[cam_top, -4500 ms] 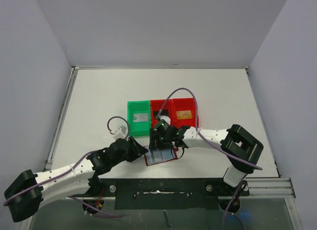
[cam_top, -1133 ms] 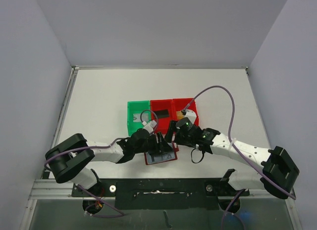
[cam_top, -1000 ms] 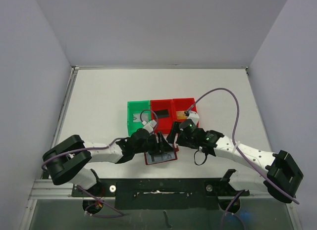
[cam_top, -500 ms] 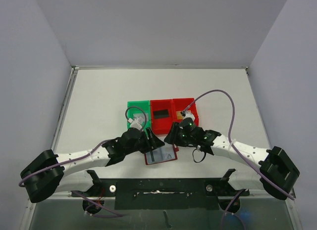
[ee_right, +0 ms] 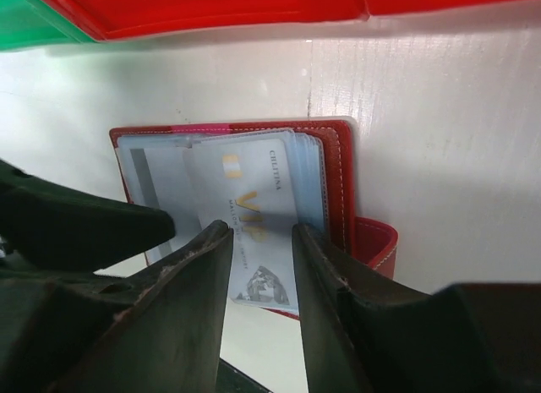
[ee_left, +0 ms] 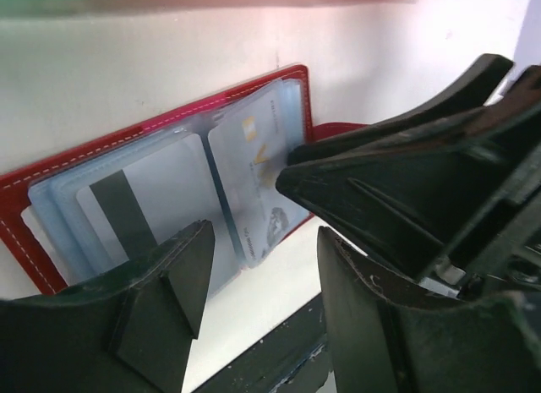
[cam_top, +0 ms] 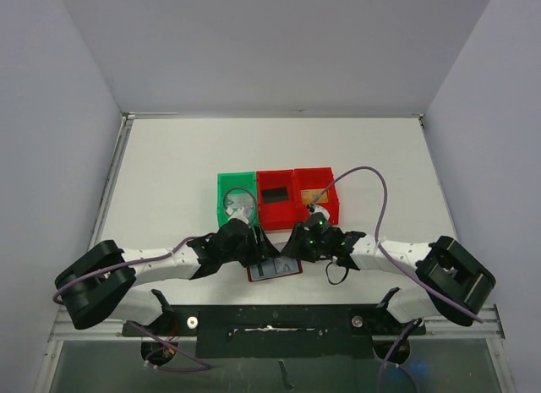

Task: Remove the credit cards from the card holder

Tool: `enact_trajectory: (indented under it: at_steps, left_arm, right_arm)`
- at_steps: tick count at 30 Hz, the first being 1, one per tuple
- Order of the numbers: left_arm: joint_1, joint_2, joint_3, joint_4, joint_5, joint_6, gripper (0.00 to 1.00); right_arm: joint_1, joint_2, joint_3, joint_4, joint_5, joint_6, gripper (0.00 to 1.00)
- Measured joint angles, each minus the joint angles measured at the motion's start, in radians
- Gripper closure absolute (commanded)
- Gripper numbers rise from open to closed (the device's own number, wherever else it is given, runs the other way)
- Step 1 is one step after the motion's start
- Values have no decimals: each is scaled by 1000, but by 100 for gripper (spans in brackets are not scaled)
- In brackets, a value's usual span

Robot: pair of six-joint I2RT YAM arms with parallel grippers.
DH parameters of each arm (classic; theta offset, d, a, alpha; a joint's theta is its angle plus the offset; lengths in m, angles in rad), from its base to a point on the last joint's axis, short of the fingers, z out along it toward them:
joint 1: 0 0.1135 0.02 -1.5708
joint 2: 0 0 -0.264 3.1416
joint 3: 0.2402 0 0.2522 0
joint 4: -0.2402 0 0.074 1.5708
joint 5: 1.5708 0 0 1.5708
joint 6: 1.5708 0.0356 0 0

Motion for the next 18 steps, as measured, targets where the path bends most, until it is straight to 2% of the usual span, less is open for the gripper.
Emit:
enact_trajectory:
  at_steps: [5,11,18]
  left_arm:
    - [10,92,32,11,43,-2,54]
    - [10,99,30,14,43,-23,56]
    - [10,97,14,28,39,-51,64]
  right_arm:
    - [0,-2,-34,73,-2,44,62]
    - [0,-3,-60,124,-8,63,62]
    - [0,-3,-64,135,-10,70,62]
